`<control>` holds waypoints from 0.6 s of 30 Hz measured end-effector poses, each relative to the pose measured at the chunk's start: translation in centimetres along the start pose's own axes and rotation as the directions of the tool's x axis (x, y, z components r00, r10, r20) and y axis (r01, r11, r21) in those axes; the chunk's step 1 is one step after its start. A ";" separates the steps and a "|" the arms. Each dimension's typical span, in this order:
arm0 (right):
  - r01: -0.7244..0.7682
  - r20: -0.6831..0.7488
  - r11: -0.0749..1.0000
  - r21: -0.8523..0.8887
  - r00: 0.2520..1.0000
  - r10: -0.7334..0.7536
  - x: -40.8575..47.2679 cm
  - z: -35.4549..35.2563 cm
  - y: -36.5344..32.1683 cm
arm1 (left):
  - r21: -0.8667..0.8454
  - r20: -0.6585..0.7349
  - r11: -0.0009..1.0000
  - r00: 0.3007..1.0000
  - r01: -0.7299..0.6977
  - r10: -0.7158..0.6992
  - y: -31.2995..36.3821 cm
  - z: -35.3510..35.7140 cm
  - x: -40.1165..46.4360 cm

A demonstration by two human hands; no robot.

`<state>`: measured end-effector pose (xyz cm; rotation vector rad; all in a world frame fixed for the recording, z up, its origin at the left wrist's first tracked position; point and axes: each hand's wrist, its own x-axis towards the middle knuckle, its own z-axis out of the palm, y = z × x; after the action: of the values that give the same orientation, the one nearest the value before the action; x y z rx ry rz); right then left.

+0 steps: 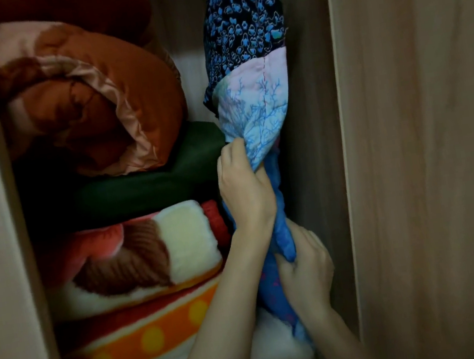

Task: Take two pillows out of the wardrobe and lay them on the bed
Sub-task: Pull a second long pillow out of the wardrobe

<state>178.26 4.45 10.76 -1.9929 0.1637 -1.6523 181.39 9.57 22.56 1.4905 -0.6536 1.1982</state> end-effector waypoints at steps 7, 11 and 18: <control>-0.024 0.019 1.000 0.000 1.000 0.024 -2.6 -2.9 -3.4 | -0.050 0.008 0.999 1.000 0.013 -0.013 2.2 -4.3 -1.4; -0.041 0.036 0.999 0.000 0.999 0.041 -4.5 -4.0 -5.5 | -0.056 0.018 0.998 0.999 0.030 -0.029 2.7 -7.3 -2.3; -0.021 0.048 0.999 -0.047 0.999 0.023 -6.9 -7.3 -8.7 | -0.071 0.011 0.997 0.999 0.041 -0.040 5.0 -11.7 -3.9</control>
<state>167.61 12.31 9.64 -2.0567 0.2073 -1.5982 171.75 18.38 20.07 1.4443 -0.6625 1.1265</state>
